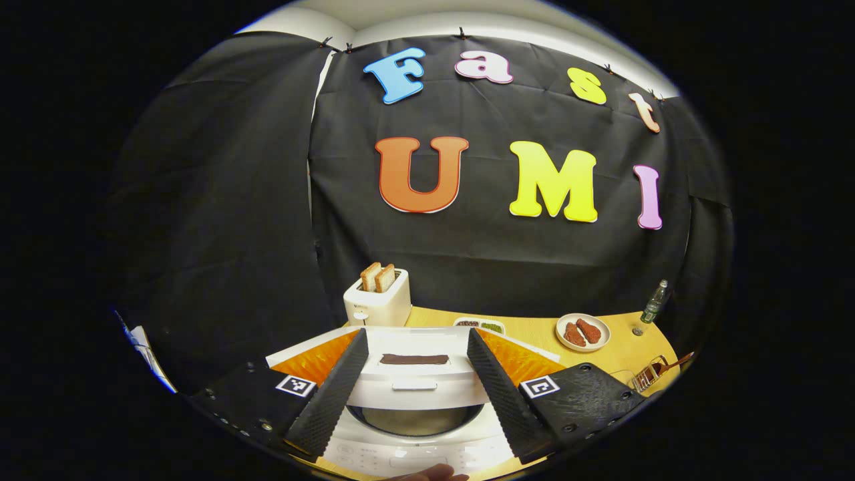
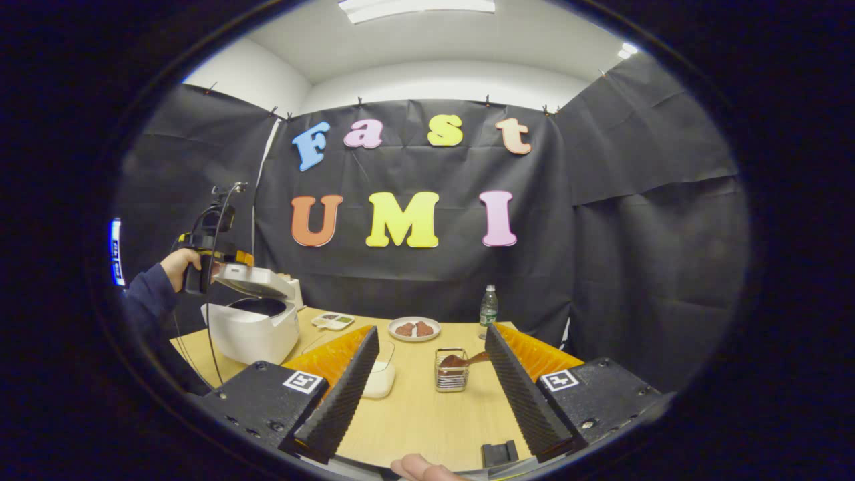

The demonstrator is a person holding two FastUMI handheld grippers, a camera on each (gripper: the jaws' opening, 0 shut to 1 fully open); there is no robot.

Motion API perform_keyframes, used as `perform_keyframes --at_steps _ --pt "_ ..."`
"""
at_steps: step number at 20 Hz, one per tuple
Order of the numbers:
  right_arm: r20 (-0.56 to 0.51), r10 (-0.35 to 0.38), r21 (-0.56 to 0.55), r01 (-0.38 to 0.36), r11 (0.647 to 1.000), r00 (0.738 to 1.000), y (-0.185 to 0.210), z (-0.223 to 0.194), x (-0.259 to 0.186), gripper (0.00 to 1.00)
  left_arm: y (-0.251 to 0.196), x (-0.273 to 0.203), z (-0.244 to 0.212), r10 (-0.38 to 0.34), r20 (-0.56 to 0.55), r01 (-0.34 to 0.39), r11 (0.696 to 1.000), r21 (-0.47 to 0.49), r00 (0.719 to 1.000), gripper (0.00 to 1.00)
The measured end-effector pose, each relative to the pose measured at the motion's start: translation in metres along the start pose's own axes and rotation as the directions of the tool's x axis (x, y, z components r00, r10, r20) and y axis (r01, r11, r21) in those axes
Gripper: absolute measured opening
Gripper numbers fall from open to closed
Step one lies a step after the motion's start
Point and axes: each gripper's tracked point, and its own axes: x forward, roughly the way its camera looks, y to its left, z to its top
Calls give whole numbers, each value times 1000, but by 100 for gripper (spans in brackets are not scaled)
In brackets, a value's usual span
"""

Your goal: Close the left gripper, press the button to open the rice cooker; take a wooden spoon from the chopstick holder with the right hand, scoop a spoonful of rice and pour it into the rice cooker, then put the wooden spoon back into the chopstick holder.

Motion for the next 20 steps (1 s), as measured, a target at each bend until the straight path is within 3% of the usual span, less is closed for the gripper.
perform_keyframes --at_steps 3,7,12,20 --pt "31 -69 0 69 998 997 -14 8 -7 99 -2 -7 -35 18 -56 -17 1000 15 998 96" --pt "19 -19 25 19 1000 1000 3 4 -6 100 -2 -10 -66 21 -101 -18 999 34 995 96" --pt "67 -57 48 54 997 996 2 19 -6 100 1 -6 -105 8 -200 -1 999 33 980 96" --pt "45 -62 61 59 996 997 7 12 -2 99 4 1 -104 26 -93 -25 1000 17 995 99"
